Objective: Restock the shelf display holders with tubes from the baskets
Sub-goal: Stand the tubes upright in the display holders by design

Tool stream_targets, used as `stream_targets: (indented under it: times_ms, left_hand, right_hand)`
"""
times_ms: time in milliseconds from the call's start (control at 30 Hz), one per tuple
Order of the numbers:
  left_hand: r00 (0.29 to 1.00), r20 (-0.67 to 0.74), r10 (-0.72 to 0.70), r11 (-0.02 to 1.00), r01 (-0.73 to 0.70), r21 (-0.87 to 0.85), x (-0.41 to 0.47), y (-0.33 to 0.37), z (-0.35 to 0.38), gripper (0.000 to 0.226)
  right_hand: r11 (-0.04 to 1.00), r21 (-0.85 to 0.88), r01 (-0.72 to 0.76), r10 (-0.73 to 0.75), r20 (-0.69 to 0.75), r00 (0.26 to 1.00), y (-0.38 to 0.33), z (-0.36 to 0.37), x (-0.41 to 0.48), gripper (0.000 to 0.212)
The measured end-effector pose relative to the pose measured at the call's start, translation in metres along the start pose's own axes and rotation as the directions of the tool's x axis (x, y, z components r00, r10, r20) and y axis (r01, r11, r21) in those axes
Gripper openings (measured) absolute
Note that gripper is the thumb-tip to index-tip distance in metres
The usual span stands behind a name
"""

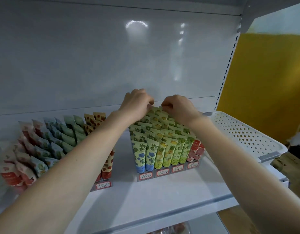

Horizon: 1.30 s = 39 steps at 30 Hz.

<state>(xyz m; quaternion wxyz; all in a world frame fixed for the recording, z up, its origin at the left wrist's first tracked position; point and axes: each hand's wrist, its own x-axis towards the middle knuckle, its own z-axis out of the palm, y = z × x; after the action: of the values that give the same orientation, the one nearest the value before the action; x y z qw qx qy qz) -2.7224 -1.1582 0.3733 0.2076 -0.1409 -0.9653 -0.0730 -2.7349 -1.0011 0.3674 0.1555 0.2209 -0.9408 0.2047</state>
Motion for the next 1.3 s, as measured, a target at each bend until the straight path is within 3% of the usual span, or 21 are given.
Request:
stream_targets:
  times_ms: [133,367,533,800,1133,1300]
  left_hand:
    - [0.997,0.07,-0.024,0.999,0.023,0.028,0.003,-0.006,0.005,0.025]
    - [0.995,0.087,-0.046,0.999,0.046,0.003,0.004,-0.007,0.009,0.026]
    - [0.998,-0.047,-0.042,0.988,0.035,-0.151,0.002,-0.012,0.006,0.031]
    - [0.997,-0.078,0.004,0.977,-0.021,-0.212,0.007,0.009,0.005,0.026]
    - [0.993,0.093,0.073,0.99,-0.061,-0.125,0.024,0.021,0.018,0.023]
    - [0.994,0.077,0.071,0.994,-0.064,-0.091,0.026,0.023,0.02,0.023]
  right_hand:
    - [0.998,-0.067,0.002,-0.001,0.015,1.0,0.001,0.003,0.008,0.022]
    - [1.0,-0.006,0.014,-0.014,0.057,0.998,0.006,0.005,0.011,0.019]
    - [0.986,0.154,-0.058,0.068,-0.058,0.996,0.03,-0.029,0.002,0.022]
    - [0.993,0.081,-0.083,0.086,-0.039,0.996,0.049,-0.032,-0.016,0.019]
    - [0.998,-0.058,0.023,-0.022,0.027,0.999,0.046,-0.017,0.001,0.023]
    - [0.996,-0.08,0.031,-0.029,0.027,0.999,0.046,-0.015,0.005,0.023]
